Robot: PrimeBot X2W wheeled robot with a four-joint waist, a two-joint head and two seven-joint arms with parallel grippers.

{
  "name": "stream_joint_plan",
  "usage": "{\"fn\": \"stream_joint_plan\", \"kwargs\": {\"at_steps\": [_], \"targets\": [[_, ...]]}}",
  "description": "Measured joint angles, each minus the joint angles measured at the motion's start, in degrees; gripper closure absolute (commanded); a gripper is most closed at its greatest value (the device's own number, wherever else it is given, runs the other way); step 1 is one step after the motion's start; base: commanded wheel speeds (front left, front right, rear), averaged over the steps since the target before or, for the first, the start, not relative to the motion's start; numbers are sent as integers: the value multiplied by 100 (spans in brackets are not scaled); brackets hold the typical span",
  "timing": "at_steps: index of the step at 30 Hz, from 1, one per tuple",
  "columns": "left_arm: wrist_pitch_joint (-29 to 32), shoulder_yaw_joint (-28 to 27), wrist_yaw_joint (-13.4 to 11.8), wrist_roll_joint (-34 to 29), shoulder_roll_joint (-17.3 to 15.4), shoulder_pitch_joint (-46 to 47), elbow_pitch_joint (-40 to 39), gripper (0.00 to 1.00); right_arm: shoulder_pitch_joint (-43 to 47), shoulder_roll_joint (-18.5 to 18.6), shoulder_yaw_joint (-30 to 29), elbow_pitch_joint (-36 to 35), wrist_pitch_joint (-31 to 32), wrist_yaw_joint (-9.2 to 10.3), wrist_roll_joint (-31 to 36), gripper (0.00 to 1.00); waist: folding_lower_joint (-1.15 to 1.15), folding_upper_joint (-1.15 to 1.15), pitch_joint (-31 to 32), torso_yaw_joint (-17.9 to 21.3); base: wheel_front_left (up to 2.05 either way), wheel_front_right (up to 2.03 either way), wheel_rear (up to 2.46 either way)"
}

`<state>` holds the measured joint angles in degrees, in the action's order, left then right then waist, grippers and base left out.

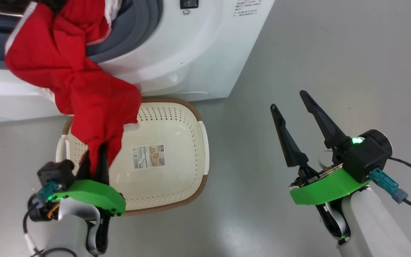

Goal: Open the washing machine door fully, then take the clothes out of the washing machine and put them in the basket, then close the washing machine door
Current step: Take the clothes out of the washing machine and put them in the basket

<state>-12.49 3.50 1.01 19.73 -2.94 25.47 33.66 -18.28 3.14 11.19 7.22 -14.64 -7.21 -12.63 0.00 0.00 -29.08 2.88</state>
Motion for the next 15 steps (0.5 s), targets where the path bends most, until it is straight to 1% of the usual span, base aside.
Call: {"fn": "stream_joint_plan", "kwargs": {"at_steps": [4, 15], "targets": [[114, 32, 115, 200, 27, 302, 768, 100, -54, 1, 9, -14, 0, 0, -9, 0, 0, 0, -130, 61, 0, 0, 0], [108, 175, 364, 446, 80, 1148, 2403, 100, -138, 1, 2, -87, 0, 0, -42, 0, 0, 0, -478, 171, 0, 0, 0]]}}
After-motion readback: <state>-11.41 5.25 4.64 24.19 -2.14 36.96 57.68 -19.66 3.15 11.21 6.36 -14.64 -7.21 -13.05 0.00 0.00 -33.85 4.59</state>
